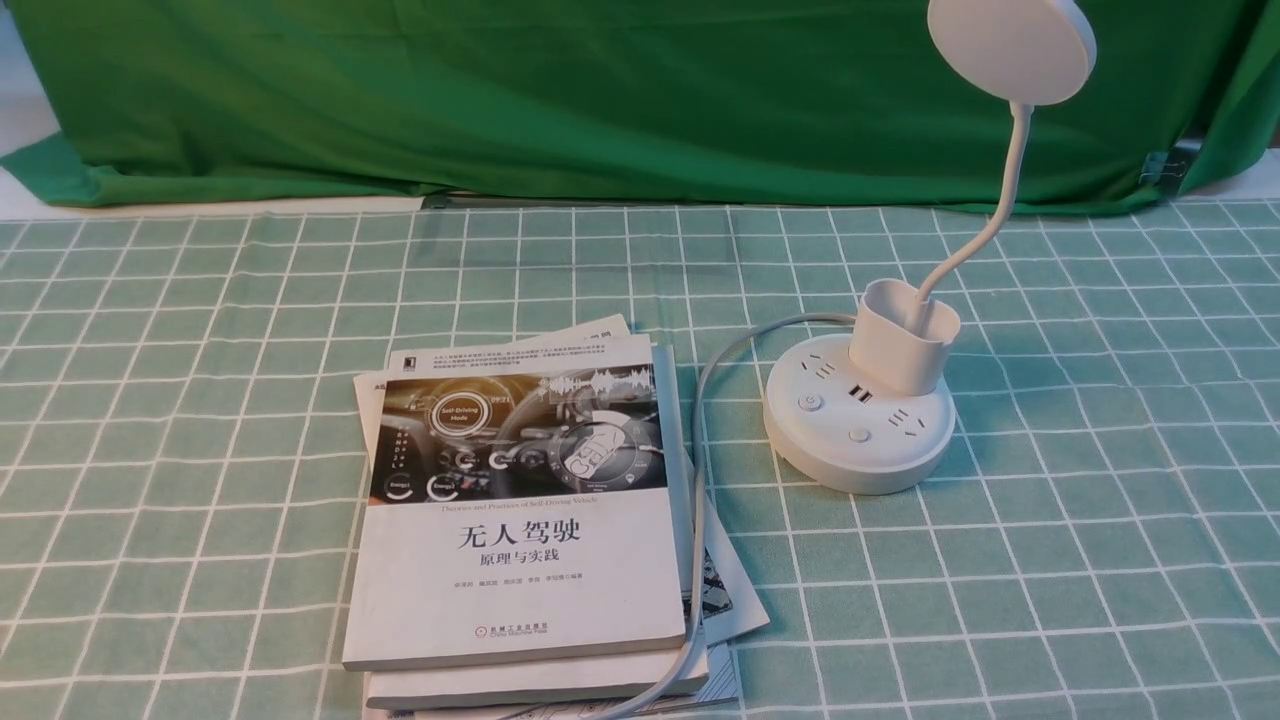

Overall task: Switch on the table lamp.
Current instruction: 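Press the button on the base of the white desk lamp with the right gripper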

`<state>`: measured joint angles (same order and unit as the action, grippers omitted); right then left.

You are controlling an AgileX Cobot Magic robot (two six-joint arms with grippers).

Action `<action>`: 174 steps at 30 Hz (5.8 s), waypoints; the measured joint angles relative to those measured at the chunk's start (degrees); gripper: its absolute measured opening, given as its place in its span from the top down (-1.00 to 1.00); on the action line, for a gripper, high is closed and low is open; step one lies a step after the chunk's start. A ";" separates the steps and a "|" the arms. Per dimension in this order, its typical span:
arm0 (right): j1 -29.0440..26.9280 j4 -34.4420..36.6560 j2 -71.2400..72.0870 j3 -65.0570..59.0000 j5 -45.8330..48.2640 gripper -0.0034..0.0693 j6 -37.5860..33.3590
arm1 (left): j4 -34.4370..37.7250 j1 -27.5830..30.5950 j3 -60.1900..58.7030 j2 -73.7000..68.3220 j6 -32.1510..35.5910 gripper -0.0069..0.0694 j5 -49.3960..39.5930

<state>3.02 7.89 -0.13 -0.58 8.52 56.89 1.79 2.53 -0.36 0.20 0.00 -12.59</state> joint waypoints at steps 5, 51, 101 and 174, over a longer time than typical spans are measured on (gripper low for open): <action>0.00 -1.06 0.00 -0.02 -3.82 0.24 -6.94 | 0.00 0.00 0.00 0.00 0.00 0.76 0.00; 20.69 10.66 -86.97 44.96 -6.74 0.83 -73.10 | 0.00 0.00 0.00 0.00 0.00 0.76 0.00; 21.62 11.59 -106.00 57.78 -6.49 0.83 -62.81 | 0.00 0.00 0.00 0.00 0.00 0.76 0.00; 20.83 10.94 -100.02 57.90 6.71 0.80 -68.44 | 0.00 0.00 0.00 0.00 0.00 0.76 0.00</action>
<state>23.85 18.82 -100.15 57.32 15.23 -11.55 1.79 2.53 -0.36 0.20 0.00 -12.59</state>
